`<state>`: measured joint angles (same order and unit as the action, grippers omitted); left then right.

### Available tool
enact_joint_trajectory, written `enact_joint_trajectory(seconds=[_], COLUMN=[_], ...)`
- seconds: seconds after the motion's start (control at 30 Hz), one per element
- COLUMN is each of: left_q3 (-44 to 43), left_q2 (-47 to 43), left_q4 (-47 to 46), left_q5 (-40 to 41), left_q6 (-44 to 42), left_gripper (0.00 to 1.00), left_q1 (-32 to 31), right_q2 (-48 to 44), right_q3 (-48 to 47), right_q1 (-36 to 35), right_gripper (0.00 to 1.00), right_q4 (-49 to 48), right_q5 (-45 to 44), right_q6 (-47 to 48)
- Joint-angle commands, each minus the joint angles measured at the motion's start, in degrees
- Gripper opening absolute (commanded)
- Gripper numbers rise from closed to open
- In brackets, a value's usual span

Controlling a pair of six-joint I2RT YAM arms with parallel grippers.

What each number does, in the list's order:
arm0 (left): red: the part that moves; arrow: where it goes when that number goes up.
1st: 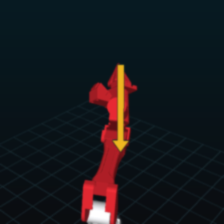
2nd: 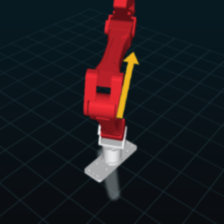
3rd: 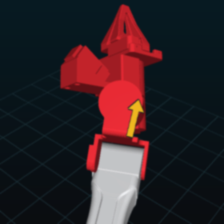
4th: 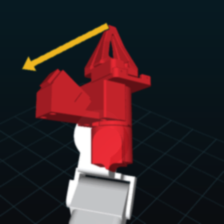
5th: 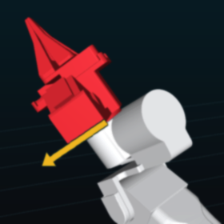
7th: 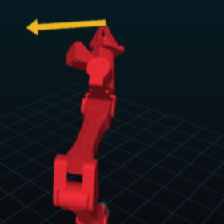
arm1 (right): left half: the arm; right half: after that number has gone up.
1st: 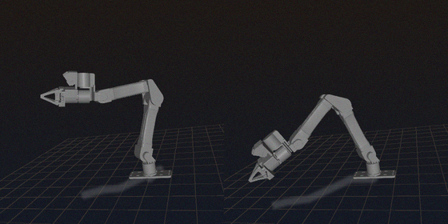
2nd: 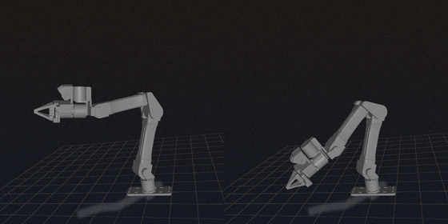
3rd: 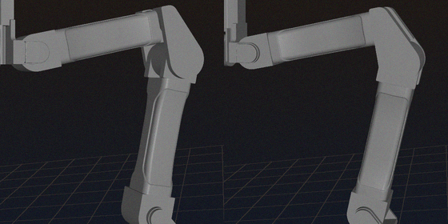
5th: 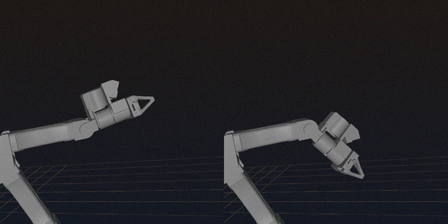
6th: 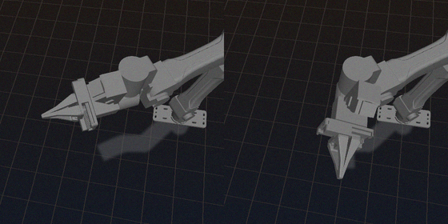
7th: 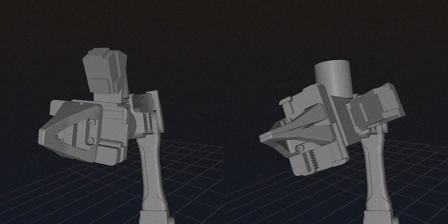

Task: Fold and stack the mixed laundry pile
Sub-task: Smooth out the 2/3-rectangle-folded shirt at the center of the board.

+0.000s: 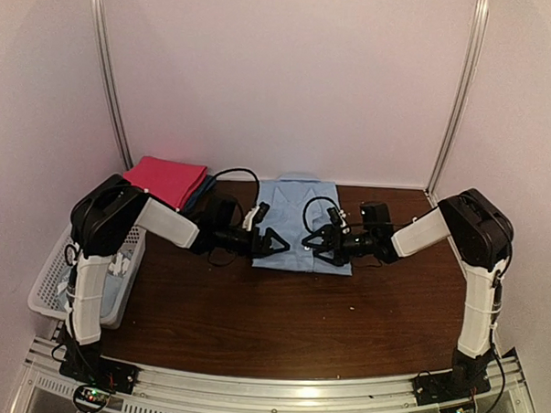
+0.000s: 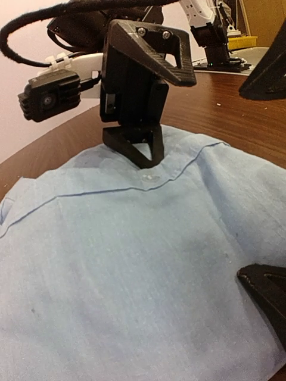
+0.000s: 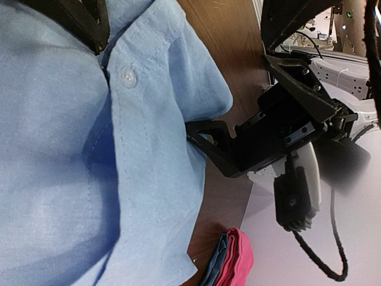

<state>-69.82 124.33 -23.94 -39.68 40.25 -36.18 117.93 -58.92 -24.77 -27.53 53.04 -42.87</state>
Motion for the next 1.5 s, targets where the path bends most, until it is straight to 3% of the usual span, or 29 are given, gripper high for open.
enact_joint_trajectory(seconds=[0.0,0.23,0.53,0.6,0.7,0.77,0.87,1.17,1.47], left_q3=[1.3,12.94,29.25,28.74,24.57,20.78,15.42,3.36,2.14], left_q2=[2.51,0.13,-16.26,-21.11,-26.38,-27.52,-25.4,-11.45,1.71], left_q4=[-3.49,-9.31,-11.93,-7.54,0.03,3.6,4.53,-0.69,-6.32], left_q5=[0.81,2.39,4.47,5.83,6.4,5.91,4.76,2.26,4.25], left_q6=[1.06,4.31,4.52,2.01,-2.44,-4.21,-4.62,-2.18,2.61], left_gripper=[0.98,0.96,0.97,0.98,0.98,0.98,0.98,0.97,0.93], left_q1=[0.59,0.36,-2.43,-2.38,-2.57,-2.81,-3.01,-7.56,-5.24], right_q2=[3.71,1.13,-12.82,-18.68,-26.83,-28.84,-27.11,-16.68,-2.15], right_q3=[3.2,12.49,27.3,26.4,21.0,18.01,16.59,13.28,8.45], right_q1=[0.99,-0.25,-7.32,-7.13,-6.77,-5.34,-2.09,-0.23,1.01], right_gripper=[0.89,0.89,0.88,0.89,0.92,0.92,0.92,0.86,0.82], right_q4=[-3.23,-10.91,-23.38,-16.93,0.86,6.47,6.8,-5.74,-10.09], right_q5=[-1.65,-1.59,-2.28,-2.61,-6.01,-7.37,-6.24,-1.74,-0.96], right_q6=[0.09,-3.62,-13.06,-11.13,-0.58,2.9,3.61,-2.29,-2.3])
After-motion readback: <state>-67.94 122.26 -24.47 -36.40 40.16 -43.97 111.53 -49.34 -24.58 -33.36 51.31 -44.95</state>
